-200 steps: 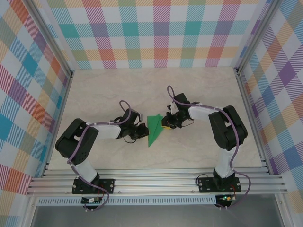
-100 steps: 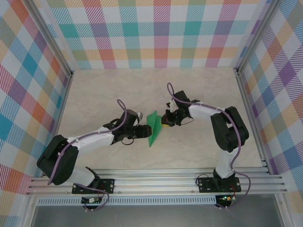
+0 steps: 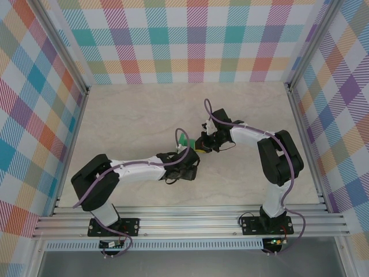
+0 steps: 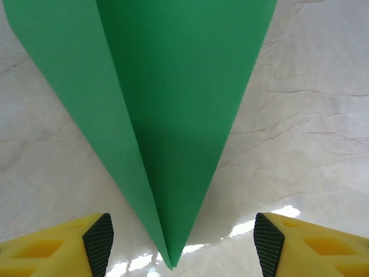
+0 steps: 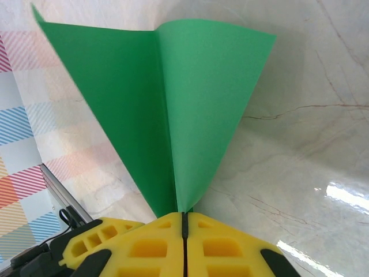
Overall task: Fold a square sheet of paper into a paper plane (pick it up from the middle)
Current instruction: Turn over the paper at the center of the table.
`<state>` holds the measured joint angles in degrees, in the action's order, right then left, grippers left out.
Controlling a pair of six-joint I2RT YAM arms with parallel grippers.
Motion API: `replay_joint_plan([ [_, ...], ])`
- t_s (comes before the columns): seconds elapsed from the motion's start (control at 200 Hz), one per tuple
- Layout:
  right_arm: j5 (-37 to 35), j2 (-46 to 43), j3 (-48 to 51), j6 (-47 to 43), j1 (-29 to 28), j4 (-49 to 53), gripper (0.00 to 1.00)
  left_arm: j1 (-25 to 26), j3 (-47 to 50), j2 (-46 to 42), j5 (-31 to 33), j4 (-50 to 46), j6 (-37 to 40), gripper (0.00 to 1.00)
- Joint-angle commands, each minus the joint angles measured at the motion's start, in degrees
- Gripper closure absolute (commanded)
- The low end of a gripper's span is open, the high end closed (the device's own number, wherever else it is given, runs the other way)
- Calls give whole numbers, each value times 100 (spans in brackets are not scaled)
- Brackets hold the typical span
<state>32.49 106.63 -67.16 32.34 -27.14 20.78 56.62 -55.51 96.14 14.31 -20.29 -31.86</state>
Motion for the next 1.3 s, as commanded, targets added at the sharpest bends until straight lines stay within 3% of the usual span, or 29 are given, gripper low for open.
replay_joint_plan([
  [0.0, 170, -145, -175, 27, -46, 117, 93, 188, -394, 373, 860, -669, -68, 33],
  [0.2, 176, -150, -201, 27, -47, 144, 93, 410, -848, 884, 1426, -1091, -180, 37],
  [0.38, 149, -157, -211, 25, -45, 164, 93, 534, -1002, 1112, 1642, -1222, -219, 51],
  [0.49, 152, -156, -210, 27, -46, 163, 92, 544, -991, 1139, 1680, -1253, -260, 61],
  [1.295, 1, -446, -272, -19, -44, 290, 86, 521, -909, 890, 1799, -1161, -536, 89],
])
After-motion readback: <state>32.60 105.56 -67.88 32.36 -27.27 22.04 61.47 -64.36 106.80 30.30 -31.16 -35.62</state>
